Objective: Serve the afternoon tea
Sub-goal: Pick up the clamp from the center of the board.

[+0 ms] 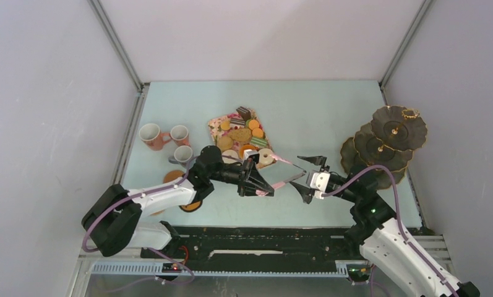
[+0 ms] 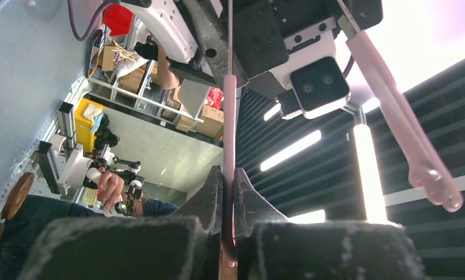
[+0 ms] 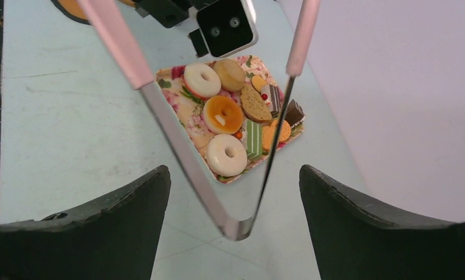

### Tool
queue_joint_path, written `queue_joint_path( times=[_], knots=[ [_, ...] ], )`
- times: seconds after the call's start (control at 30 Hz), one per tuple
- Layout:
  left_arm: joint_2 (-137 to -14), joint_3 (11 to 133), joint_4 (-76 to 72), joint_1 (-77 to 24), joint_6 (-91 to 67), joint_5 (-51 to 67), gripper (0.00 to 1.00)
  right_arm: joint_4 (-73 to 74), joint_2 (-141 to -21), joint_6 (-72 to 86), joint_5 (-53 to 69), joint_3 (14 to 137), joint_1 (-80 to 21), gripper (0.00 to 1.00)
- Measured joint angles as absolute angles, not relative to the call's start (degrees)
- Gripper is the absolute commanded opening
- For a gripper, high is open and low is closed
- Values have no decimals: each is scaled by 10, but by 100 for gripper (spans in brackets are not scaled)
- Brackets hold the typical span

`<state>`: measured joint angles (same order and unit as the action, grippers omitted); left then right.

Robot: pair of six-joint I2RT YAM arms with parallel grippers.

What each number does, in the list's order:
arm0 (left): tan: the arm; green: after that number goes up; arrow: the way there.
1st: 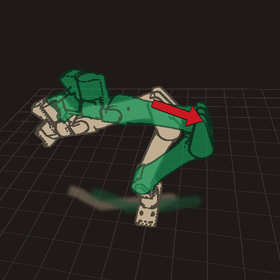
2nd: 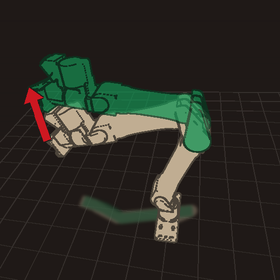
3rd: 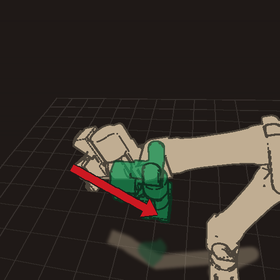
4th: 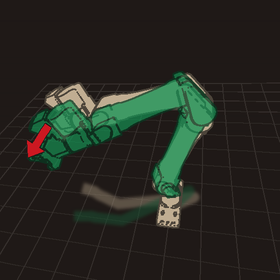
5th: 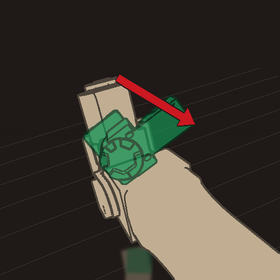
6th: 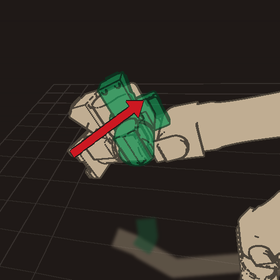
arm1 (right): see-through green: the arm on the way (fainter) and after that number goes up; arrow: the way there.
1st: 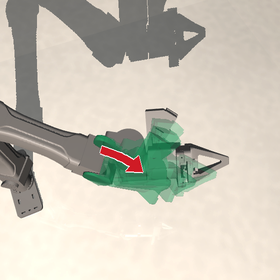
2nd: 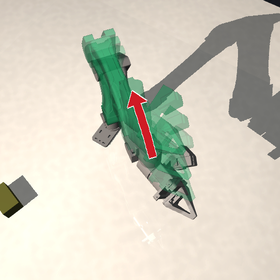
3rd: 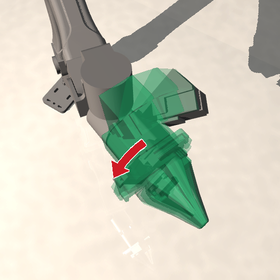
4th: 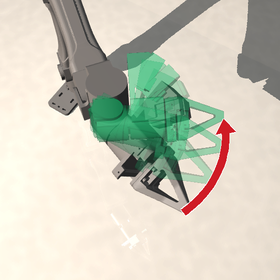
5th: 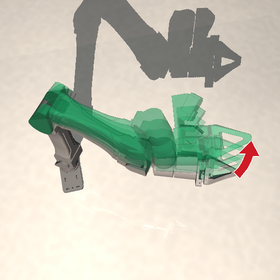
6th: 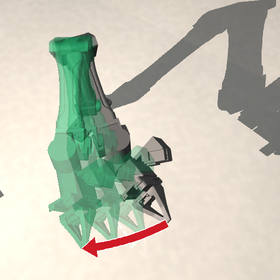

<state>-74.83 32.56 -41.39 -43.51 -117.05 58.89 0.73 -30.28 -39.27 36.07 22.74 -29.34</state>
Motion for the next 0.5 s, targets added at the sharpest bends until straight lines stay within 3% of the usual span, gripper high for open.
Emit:
queue_joint_path(
  times=[0.23, 0.37, 0.5],
  knots=[
    [-748, 320, -414, -438, -1171, 590, 0, -18, -326, -391, 362, 227, -300, 68],
    [-751, 321, -415, -438, -1171, 590, 0, -13, -322, -390, 356, 227, -338, 74],
    [-751, 321, -414, -438, -1172, 594, 0, -15, -322, -391, 328, 227, -375, 70]
  ],
)
